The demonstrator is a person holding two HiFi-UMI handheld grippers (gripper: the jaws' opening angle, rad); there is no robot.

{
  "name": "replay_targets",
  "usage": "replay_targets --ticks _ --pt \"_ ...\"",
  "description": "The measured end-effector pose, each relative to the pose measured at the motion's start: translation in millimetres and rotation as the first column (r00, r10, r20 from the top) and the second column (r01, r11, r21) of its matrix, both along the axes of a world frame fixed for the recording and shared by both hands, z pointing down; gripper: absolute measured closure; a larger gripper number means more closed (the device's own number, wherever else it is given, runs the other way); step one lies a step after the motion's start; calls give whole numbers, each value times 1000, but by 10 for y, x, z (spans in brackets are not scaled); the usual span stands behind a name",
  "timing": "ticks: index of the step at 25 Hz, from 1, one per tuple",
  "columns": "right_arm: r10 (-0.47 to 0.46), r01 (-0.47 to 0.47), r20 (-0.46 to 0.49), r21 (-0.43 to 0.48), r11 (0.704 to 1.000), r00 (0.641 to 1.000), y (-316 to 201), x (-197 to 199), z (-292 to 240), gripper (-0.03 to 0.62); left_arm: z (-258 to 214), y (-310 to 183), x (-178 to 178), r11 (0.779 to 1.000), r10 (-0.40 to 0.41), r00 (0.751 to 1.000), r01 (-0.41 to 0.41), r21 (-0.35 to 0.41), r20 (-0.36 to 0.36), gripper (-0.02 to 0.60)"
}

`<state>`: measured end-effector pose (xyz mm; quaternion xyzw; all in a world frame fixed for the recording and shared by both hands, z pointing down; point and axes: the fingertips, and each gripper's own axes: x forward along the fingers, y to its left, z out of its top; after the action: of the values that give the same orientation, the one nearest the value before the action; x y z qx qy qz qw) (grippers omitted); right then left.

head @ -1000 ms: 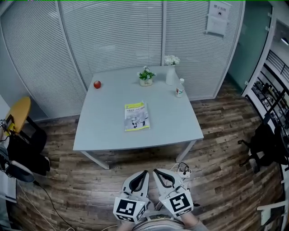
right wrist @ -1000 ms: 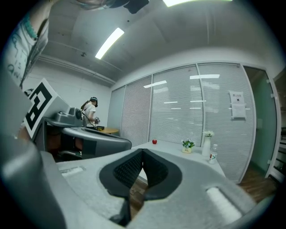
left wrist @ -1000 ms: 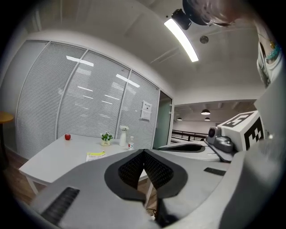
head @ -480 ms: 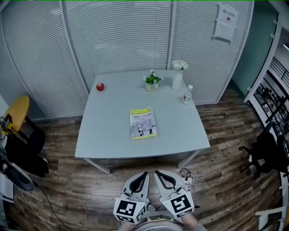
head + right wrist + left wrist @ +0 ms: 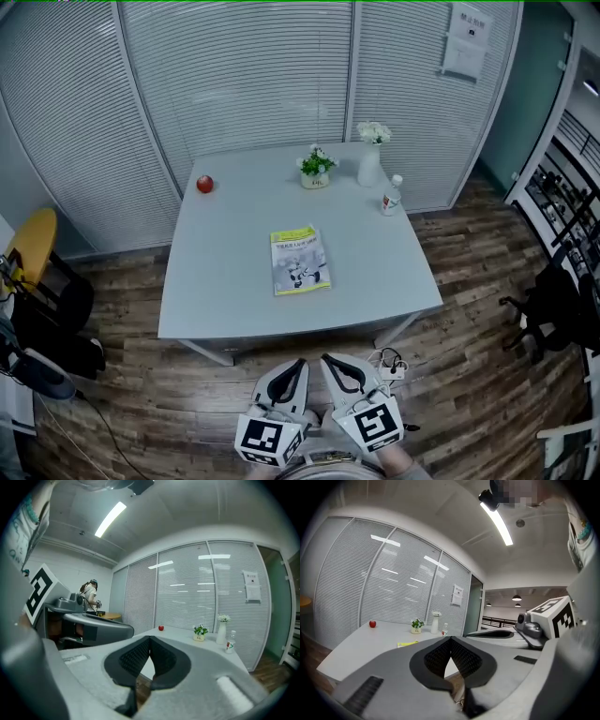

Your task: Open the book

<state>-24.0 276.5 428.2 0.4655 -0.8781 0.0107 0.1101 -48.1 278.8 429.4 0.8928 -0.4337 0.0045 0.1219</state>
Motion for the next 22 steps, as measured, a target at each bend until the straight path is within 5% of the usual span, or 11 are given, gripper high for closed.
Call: replay_targets --ticks 11,22 --pt "-36 36 1 -19 999 999 -321 -69 67 592 97 -307 -102 999 -43 999 42 -30 -15 583" --pt "-81 81 22 8 997 996 -1287 10 -22 592 -15 -1272 13 997 -71 998 71 -11 1 583"
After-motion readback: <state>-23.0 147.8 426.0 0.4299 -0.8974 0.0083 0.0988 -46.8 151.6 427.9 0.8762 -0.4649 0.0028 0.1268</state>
